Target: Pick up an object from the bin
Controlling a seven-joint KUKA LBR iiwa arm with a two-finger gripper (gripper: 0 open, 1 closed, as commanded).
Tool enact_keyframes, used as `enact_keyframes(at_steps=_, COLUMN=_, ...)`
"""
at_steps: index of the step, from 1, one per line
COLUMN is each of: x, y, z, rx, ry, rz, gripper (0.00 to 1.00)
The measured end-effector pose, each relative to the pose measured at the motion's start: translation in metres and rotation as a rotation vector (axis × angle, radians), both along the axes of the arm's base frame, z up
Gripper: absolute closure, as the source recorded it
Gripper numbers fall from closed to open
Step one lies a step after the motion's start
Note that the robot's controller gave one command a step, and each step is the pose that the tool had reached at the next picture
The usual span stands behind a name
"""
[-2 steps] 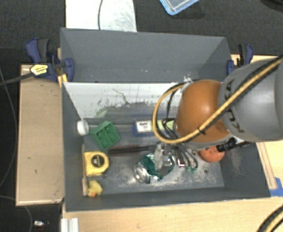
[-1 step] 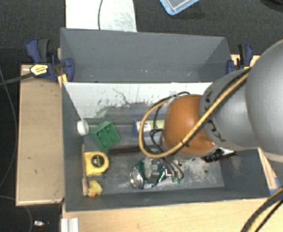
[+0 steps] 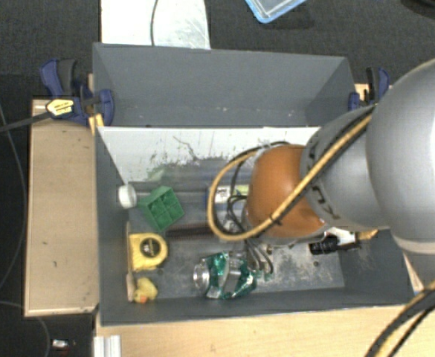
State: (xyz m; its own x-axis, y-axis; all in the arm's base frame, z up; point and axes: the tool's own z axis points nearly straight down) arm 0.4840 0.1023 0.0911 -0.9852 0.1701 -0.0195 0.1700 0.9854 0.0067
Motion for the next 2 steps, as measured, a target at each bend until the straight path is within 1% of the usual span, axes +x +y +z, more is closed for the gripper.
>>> enact_keyframes(at_steps=1, x=0.002, y=-0.002, z=0.012, rx=0.001, ry=-0.001, rz=-0.060, gripper=0.00)
enact_keyframes(at_steps=2, x=-0.001, y=-0.008, z=-0.008, rx=-0.001, ry=-0.001, rz=0.080, gripper=0.00)
